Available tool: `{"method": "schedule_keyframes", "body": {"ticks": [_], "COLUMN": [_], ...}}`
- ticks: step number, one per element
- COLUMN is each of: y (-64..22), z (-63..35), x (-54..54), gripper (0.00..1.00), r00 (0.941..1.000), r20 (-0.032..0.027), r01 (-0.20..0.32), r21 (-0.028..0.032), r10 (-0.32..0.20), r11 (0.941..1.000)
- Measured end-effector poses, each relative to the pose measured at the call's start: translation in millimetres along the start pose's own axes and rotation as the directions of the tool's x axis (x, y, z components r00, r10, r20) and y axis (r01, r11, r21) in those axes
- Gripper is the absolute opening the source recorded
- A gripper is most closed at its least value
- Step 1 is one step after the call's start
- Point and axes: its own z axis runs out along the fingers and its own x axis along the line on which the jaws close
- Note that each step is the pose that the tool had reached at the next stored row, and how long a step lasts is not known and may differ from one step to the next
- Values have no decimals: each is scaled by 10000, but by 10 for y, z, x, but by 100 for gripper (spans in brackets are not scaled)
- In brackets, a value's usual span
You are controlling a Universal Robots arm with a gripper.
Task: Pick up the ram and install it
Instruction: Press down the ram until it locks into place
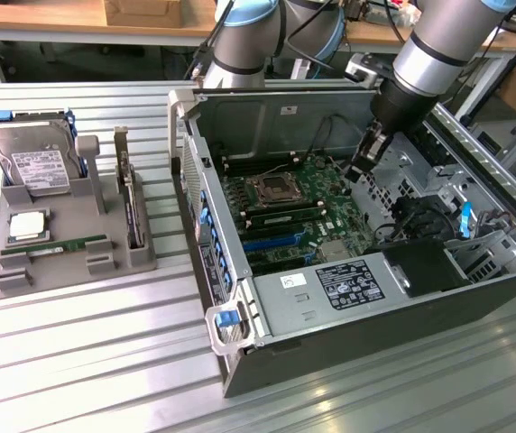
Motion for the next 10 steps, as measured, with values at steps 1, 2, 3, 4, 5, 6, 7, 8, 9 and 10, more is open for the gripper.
{"method": "schedule_keyframes", "body": {"ticks": [1,2,3,4,5,6,7,8,9,10], "y": [0,0,0,0,0,0,0,0,0,0], "z": [0,0,1,1,1,1,2,2,2,2], "x": [0,0,0,0,0,0,0,0,0,0], "gripper": [10,10,10,10,10,10,10,10,10,10], "r00": [9997,9991,9985,9980,9971,9957,9936,9920,9898,9877], "r20": [19,35,45,53,63,75,90,100,111,120], "r01": [-225,-418,-540,-632,-764,-919,-1122,-1257,-1417,-1561], "r21": [-6,-11,-15,-18,-22,-26,-30,-34,-37,-40], "r10": [226,418,540,633,764,920,1122,1257,1417,1562], "r11": [9997,9991,9985,9980,9971,9958,9937,9921,9899,9877]}}
